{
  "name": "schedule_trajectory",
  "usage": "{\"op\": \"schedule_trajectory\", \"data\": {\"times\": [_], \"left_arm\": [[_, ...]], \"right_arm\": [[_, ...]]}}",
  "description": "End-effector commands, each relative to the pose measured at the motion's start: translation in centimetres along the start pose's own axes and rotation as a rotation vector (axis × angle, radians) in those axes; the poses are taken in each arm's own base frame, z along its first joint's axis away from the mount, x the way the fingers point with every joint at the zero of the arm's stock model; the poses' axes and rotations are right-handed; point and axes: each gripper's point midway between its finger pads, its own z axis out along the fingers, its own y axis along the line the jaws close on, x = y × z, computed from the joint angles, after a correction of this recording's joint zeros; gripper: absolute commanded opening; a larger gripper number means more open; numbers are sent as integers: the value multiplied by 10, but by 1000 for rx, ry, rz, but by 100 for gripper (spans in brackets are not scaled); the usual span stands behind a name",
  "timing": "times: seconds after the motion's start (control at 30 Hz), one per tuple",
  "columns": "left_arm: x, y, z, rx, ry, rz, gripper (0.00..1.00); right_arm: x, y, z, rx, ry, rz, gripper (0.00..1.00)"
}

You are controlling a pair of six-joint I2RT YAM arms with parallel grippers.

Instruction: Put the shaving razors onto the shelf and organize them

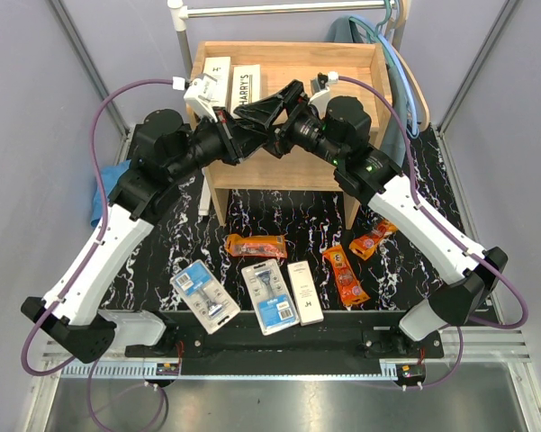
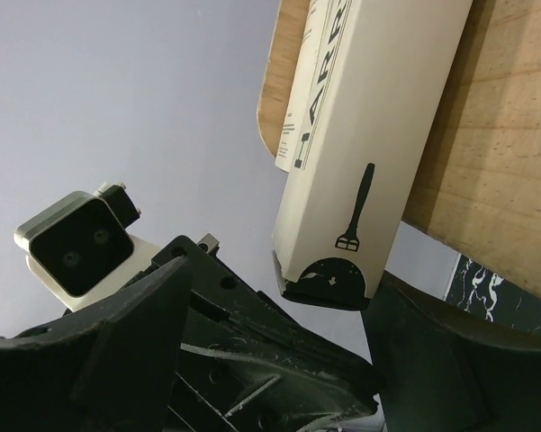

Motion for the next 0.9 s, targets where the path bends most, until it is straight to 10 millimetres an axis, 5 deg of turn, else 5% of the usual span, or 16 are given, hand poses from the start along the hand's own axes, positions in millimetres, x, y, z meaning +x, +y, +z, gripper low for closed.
{"op": "schedule_trajectory", "data": {"times": [0.0,0.57,0.87], "left_arm": [[-38,-5,-7,-14,-136,49,0],[-54,20,11,-83,-157,50,0],[-65,27,0,-145,-204,52,0]], "right_arm": [[12,-41,2,125,53,52,83],[16,-38,-18,109,51,55,83],[22,-38,-33,108,60,59,83]]}}
